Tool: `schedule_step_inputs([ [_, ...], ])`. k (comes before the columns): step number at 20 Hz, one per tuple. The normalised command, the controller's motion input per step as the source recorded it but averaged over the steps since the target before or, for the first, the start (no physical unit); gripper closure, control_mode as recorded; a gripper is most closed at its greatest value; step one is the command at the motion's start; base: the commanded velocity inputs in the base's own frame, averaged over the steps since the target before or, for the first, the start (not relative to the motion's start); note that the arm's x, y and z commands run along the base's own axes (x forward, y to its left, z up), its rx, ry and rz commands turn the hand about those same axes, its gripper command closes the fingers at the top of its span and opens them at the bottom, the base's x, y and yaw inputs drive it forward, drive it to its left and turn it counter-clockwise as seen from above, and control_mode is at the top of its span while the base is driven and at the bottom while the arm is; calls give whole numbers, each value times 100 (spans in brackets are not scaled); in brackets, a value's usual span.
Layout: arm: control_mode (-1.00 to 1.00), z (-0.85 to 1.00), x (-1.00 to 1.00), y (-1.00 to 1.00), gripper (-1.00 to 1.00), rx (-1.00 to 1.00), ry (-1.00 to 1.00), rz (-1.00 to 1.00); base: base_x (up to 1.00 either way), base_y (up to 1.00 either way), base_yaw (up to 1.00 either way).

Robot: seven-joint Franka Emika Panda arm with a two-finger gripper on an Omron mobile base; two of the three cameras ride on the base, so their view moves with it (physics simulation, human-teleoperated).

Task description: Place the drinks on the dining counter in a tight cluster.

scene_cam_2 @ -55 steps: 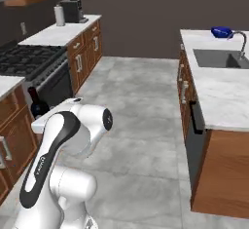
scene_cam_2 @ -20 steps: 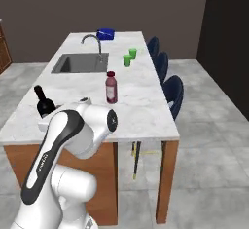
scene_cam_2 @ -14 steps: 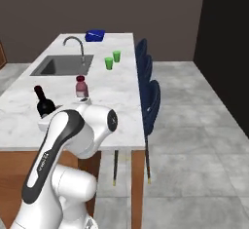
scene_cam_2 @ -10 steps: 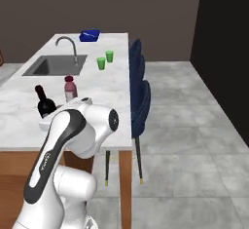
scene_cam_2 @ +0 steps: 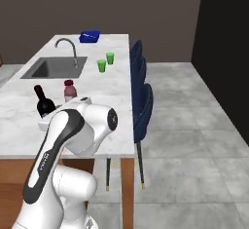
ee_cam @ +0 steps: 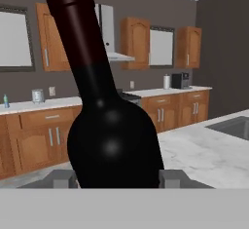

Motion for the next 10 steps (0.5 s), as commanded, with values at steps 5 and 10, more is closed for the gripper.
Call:
schedule_step_inputs([
  [5,100,0,0,0,100,0,0,0,6,0,3],
  [10,100,0,0,0,100,0,0,0,29,4,6],
])
